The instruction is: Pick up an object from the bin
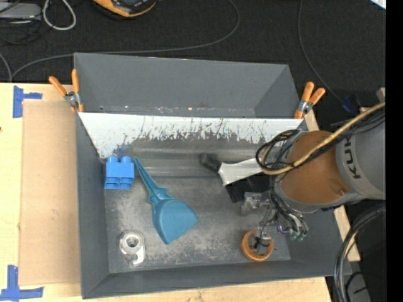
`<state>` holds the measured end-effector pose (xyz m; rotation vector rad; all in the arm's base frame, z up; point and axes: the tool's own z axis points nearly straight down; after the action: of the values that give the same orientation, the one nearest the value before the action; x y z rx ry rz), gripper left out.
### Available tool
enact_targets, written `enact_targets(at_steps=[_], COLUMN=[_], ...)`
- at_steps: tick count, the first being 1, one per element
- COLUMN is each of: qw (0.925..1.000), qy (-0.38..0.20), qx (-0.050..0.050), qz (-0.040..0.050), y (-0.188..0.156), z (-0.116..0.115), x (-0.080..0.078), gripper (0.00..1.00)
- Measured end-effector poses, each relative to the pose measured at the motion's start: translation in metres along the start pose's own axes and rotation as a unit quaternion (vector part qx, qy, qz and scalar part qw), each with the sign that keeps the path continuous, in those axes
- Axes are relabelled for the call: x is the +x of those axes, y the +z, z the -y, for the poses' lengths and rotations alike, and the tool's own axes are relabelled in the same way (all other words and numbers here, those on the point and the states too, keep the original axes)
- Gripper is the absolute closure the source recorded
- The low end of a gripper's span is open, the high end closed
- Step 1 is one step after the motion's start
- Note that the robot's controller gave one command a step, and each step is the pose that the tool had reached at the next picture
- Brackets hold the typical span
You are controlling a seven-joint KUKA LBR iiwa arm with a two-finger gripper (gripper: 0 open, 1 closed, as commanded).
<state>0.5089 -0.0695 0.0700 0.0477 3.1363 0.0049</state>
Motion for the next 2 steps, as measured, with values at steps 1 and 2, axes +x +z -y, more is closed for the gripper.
enact_targets(at_steps=[1,2], qw=[0.9999,0.9999], qy=[-0.010,-0.010], qx=[0.000,0.000], qz=[-0.0046,-0.0045], y=[0.0006,0.0006], z=[-0.0111,-0.0112], x=[0.0036,0.0035], gripper=[1.00,1.00])
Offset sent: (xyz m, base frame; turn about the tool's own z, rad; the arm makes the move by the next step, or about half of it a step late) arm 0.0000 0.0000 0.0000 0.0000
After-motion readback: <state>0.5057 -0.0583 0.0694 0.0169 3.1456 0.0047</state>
